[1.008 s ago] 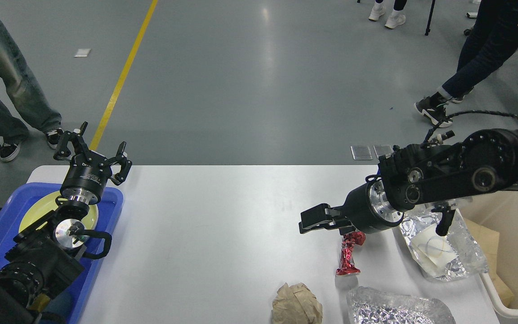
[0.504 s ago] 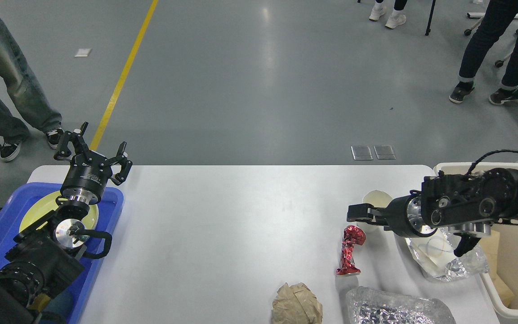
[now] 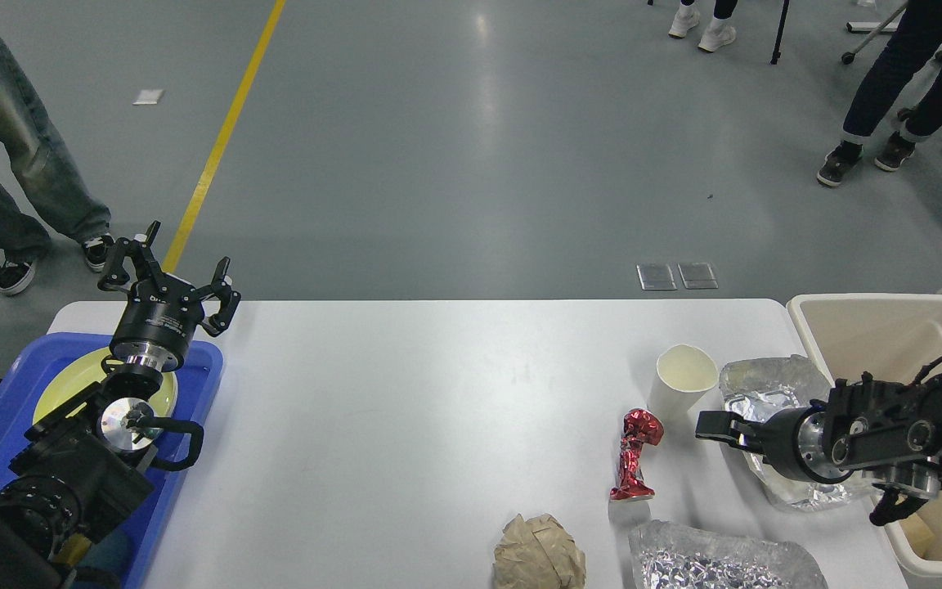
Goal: Tidy desktop
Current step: 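Close the right gripper on the foil tray rim, then lift the foil tray with the right gripper and carry it over the bin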
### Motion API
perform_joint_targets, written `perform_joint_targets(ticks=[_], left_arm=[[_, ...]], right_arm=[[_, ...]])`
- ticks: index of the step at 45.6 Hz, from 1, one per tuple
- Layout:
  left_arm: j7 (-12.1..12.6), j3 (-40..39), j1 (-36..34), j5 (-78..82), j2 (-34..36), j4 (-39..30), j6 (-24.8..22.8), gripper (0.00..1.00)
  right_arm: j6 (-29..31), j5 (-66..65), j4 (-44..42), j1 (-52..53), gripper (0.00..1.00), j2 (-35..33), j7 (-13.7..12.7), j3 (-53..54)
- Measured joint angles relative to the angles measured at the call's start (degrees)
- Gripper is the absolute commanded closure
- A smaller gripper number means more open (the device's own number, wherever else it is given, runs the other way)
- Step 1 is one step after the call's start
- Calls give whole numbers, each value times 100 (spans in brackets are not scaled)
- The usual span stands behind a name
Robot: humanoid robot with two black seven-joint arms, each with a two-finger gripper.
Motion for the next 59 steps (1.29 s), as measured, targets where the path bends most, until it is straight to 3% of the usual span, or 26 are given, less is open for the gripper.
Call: perform_joint_targets(ticks=[7, 11, 14, 23, 24, 59], left_arm=[[0, 0, -1, 0, 0, -1, 1, 4], [0, 0, -1, 0, 0, -2, 1, 4], [-1, 0, -1, 0, 0, -2, 1, 4], [-3, 0, -1, 0, 0, -2, 1, 4], [-3, 0, -1, 0, 0, -2, 1, 4], [-2, 0, -1, 0, 1, 0, 1, 4]], right_arm=[[-301, -69, -86, -235, 0, 56, 4, -20], [-445, -182, -254, -410, 9, 120, 5, -30], [-558, -353, -435, -575, 26, 170, 9, -33], [-734, -772, -750, -924, 98, 270, 35, -34], [-737, -809, -760, -937, 100, 274, 36, -34], [-876, -1411, -1194, -1106, 100, 222, 30, -210]])
